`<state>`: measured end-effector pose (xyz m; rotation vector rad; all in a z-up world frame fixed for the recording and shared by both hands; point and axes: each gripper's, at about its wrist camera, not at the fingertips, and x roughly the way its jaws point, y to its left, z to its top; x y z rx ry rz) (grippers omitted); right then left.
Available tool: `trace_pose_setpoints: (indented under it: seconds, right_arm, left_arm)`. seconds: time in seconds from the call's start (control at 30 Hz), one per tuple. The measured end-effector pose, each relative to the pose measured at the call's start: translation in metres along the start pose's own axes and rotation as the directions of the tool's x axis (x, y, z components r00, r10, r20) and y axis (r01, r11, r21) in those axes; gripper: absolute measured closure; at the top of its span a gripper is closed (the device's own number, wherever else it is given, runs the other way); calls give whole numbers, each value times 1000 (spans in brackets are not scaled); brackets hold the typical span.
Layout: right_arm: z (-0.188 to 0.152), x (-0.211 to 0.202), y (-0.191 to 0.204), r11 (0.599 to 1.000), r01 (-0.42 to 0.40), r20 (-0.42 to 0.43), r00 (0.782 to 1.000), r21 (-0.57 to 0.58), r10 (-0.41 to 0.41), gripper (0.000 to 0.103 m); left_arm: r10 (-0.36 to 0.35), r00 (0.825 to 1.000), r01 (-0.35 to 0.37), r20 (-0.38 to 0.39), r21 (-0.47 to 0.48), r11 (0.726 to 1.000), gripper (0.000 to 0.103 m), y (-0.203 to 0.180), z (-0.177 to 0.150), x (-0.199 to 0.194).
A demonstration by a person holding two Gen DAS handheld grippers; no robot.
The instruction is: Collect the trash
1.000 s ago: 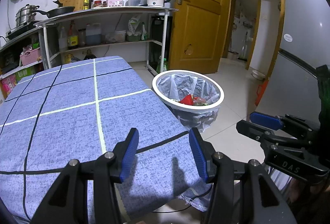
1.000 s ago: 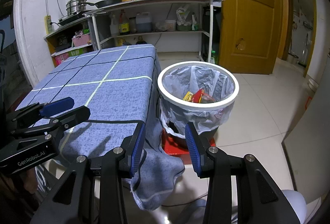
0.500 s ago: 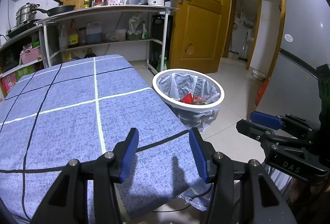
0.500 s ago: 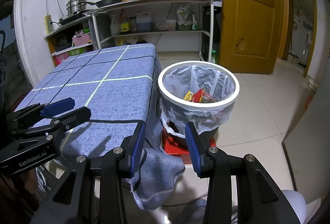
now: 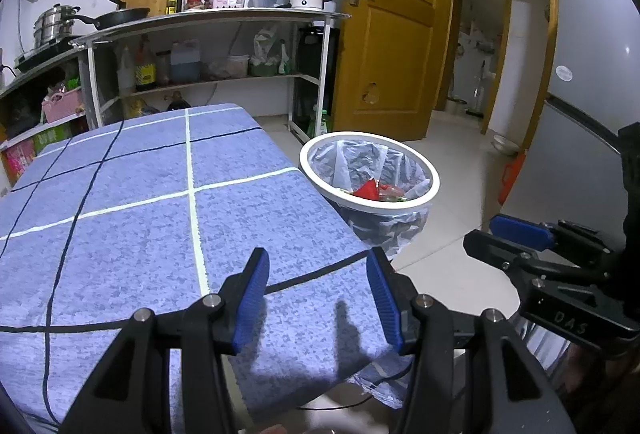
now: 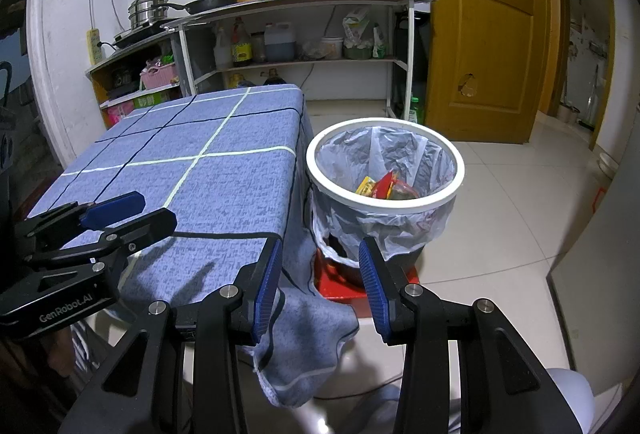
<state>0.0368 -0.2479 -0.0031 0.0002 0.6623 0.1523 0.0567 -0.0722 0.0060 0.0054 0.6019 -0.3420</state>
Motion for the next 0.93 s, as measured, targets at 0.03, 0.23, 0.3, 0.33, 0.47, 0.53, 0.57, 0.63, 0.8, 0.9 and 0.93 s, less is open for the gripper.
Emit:
trace_pose_setpoints:
  seconds: [0.03,0.23,0.3,0.33,0.47,0.53,0.57,0.63,0.8,0.9,0.93]
  right_arm:
    - [0,0,0,1000,0,0,1000,0,0,62]
    - [1,0,-1,1000,-3,-1,1000,-2,3,62]
    - [1,0,-1,1000,-2,0,1000,-2,2,62]
    - [1,1,-2,1000,-4,0,1000,-3,4,62]
    - [1,1,-3,1000,-5,0,1000,-5,5,62]
    - [1,1,-3,1000,-4,0,1000,-4,4,62]
    - [1,1,-2,1000,-4,0,1000,-4,4,62]
    - [1,1,-3,1000,-5,1,1000,-4,5,62]
    - [1,1,-4,1000,-5,2,1000,-5,5,62]
    - [2,1,-5,1000,-8,5,1000,-5,8,62]
    - [3,0,-6,1000,-8,7,1000,-7,8,62]
  left_arm:
    - [2,1000,-2,2,1,1000,50,0,0,0]
    - [10,1000,-10,3,1,1000,50,0,-1,0]
    - [15,1000,-15,2,9,1000,50,-1,-2,1]
    - [10,1000,-10,-2,8,1000,50,-2,-2,1]
    - [15,1000,-15,-14,19,1000,50,-5,-3,3]
    - [11,1000,-10,-20,15,1000,50,-6,-4,4]
    - [13,1000,-13,-19,14,1000,50,-6,-4,4]
    - [15,1000,-15,-16,14,1000,50,-6,-4,3]
    - [14,1000,-14,-10,11,1000,50,-6,-4,2]
    - [8,1000,-8,-6,1,1000,50,-5,-5,0]
    - [10,1000,-10,-4,-1,1000,50,-4,-5,0]
